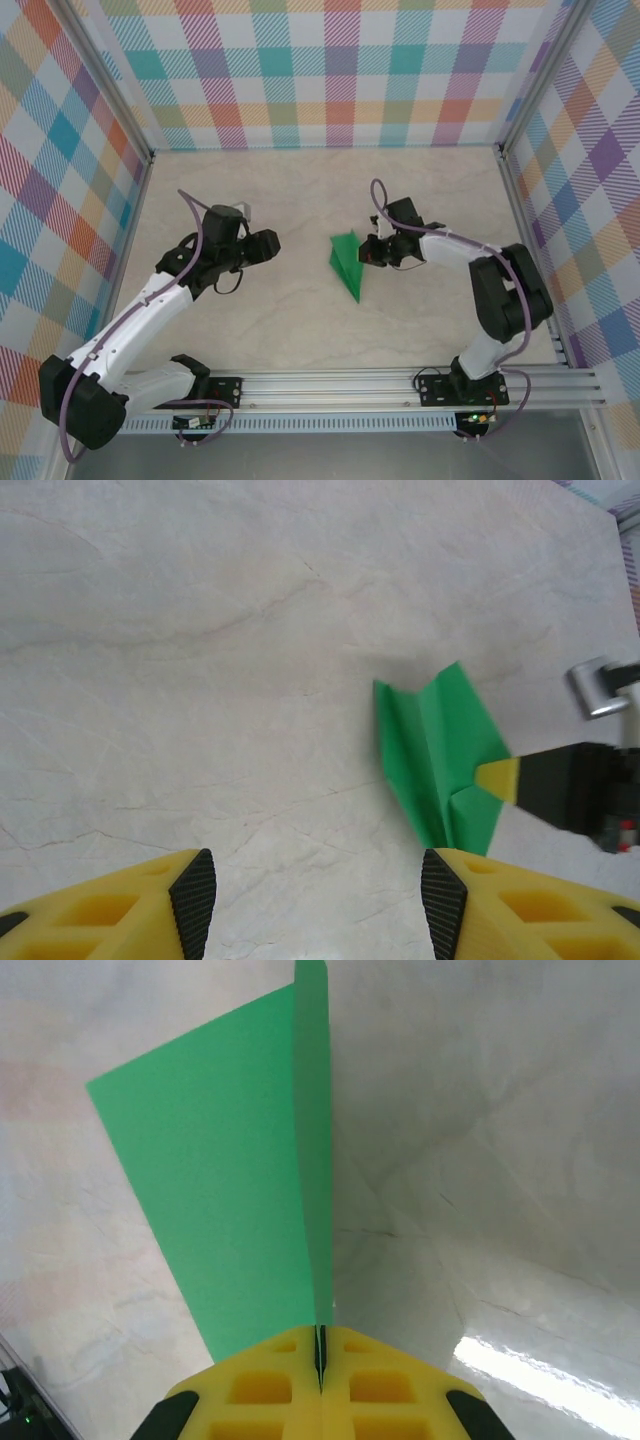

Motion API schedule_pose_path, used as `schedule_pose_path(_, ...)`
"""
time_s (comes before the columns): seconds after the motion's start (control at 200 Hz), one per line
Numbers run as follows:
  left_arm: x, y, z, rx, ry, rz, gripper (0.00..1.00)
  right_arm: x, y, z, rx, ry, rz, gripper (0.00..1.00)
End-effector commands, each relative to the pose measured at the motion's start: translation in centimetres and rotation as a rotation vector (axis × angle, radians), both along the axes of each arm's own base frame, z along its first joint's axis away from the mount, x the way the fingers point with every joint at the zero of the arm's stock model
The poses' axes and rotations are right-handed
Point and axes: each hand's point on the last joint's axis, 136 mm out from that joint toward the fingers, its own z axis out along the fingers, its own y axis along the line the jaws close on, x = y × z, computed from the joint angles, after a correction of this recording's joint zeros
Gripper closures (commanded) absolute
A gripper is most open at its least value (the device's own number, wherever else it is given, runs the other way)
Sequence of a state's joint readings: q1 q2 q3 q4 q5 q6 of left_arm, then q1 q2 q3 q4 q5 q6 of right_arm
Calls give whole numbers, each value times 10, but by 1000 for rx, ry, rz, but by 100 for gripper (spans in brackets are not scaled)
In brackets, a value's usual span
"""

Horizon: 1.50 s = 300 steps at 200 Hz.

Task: Fold a paper plane with a square sheet of paper (fold left side to right side)
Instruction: Turn over the paper plane at the center of the table, then pick up the paper plane at the center of the table.

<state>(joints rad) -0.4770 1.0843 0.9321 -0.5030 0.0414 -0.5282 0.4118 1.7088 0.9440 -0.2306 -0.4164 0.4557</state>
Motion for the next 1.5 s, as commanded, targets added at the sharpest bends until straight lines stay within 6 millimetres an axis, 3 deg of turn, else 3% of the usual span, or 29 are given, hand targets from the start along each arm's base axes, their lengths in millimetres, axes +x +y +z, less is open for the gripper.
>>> schedule_pose_path(0.0, 3, -1, 6, 20, -14, -12, 41, -10, -6, -23, 28, 71, 10, 94)
schedule_pose_path(0.075, 2, -2, 5, 21, -10, -15, 41, -7, -25, -20, -70, 32, -26, 78)
schedule_pose_path(0.21, 4, -1, 6, 34, -12, -18, 41, -6, -52, 18, -219, -56, -46, 57)
schedule_pose_path(0.315, 6, -2, 9, 32, -24, -18, 41, -17, -71, 44, -302, -72, -79, 49)
schedule_pose_path(0.395, 5, -2, 10, 22, -35, -20, 41, -33, -67, 55, -293, -52, -81, 48)
schedule_pose_path(0.575, 1, 0, 12, 6, -73, -20, 35, -64, -34, 42, -366, -25, -11, 48)
schedule_pose_path(0.865, -7, 9, 9, 34, -82, -10, 12, -60, -9, 8, -457, 29, 45, 49)
schedule_pose_path(0.99, -10, 11, 8, 35, -80, -10, 8, -57, -3, 1, -453, 31, 52, 52)
schedule_pose_path(1.27, -13, 13, 7, 42, -78, -14, 6, -52, 9, -17, -459, 57, 72, 64)
schedule_pose_path(1.4, -14, 15, 8, 49, -80, -9, 6, -49, 13, -23, -484, 61, 76, 82)
schedule_pose_path(1.495, -18, 20, 11, 61, -88, 0, 6, -38, 8, -14, -549, 50, 68, 93)
